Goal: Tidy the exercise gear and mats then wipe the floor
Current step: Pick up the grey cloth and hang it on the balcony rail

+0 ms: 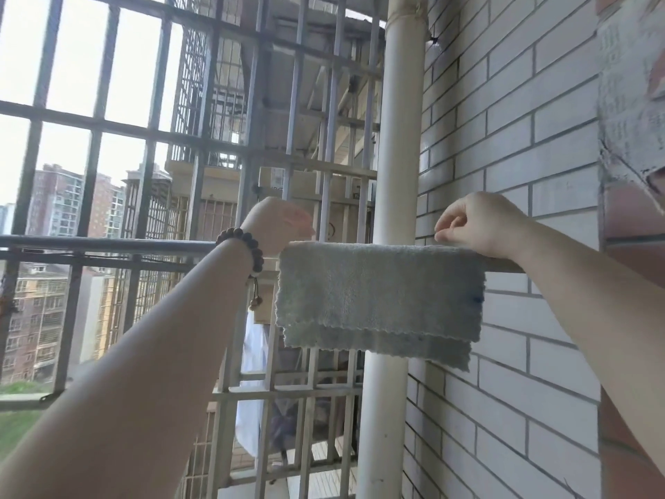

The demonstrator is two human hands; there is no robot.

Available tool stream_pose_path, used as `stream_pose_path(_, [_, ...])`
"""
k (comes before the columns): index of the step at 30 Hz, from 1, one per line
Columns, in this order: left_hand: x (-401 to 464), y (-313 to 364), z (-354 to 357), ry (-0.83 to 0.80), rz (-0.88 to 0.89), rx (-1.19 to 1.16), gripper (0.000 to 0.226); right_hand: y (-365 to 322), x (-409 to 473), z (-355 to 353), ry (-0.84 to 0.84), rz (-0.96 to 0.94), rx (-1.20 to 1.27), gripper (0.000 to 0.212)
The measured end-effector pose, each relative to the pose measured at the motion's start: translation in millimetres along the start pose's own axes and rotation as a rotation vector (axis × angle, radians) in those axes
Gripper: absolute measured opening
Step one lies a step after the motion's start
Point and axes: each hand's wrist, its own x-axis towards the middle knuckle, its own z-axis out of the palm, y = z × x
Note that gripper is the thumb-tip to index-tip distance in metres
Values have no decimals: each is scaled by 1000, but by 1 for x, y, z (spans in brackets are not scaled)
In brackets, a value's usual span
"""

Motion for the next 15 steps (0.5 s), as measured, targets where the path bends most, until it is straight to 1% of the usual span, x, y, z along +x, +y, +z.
stream_pose_path(1, [-13,2,-3,113,-39,-101,2,-3,-10,-3,112,25,67,10])
stream_pose_path(2, [-27,1,-3,224,-82,-188,6,-4,-24,-3,214,64,159,10])
stream_pose_path(3, [-43,1,-1,316,-107,-228,11,-2,-38,-2,290,104,269,11])
stream_pose_path(4, [-63,-4,5,369,-141,-224,16,0,-56,3,333,150,379,13])
stream_pose_path(5, [-83,-12,13,388,-195,-216,21,3,-76,12,359,204,469,14])
stream_pose_path(7, [-116,-33,34,347,-379,-255,31,12,-114,37,389,349,524,17])
stream_pose_path(9, [-134,-50,52,208,-560,-362,43,18,-135,62,363,512,517,29])
stream_pose_path(11, [-139,-51,64,114,-672,-662,30,21,-141,84,282,592,654,41])
stream_pose_path(12, [-138,-47,68,108,-699,-804,23,20,-139,91,252,605,747,43])
stream_pose_path(13, [-136,-43,71,118,-703,-890,20,17,-136,95,237,604,834,41])
stream_pose_path(15, [-132,-37,76,160,-705,-925,17,18,-131,103,236,596,930,26])
